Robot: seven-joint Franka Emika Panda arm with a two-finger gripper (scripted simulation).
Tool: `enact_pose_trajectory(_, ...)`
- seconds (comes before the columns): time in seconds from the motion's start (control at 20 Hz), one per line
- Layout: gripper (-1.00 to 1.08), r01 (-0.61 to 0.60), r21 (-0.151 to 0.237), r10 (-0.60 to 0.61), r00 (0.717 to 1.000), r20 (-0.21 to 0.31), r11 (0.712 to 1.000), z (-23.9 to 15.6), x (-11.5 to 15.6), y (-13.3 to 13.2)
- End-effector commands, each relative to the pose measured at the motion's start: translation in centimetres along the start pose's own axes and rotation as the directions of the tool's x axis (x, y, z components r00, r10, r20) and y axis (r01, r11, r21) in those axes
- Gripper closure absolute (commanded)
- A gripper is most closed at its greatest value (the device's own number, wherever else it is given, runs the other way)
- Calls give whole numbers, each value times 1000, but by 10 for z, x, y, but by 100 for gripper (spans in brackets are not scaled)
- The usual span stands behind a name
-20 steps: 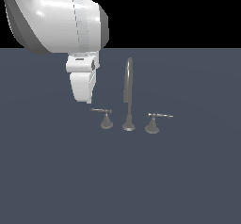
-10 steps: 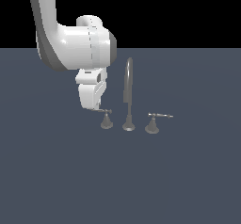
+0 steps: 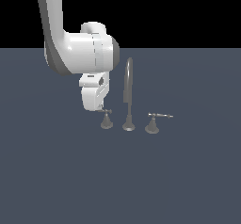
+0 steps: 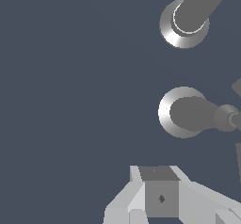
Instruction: Turn on the faucet by rotating a designated handle.
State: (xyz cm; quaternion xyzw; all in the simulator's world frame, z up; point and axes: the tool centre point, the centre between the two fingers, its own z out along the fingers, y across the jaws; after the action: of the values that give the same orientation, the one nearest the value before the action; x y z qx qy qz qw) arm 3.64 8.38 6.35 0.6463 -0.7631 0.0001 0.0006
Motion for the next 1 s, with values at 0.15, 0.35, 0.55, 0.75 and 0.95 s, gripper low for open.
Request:
enact_pose_trajectory(0.15,108,4,1,-4,1000,1,1000,-2,-1,1)
enact_pose_trajectory(0.35,108,4,1,-4,1000,1,1000,-1,-4,8)
enact_pose_trajectory(0.55,108,4,1,-4,1000,1,1000,-2,-10,22)
enact_pose_trajectory(0.75,108,4,1,-4,1000,1,1000,-2,-17,36)
enact_pose_trajectory(0.95,108,2,13,-2,1000,7,1000,-4,-17,34)
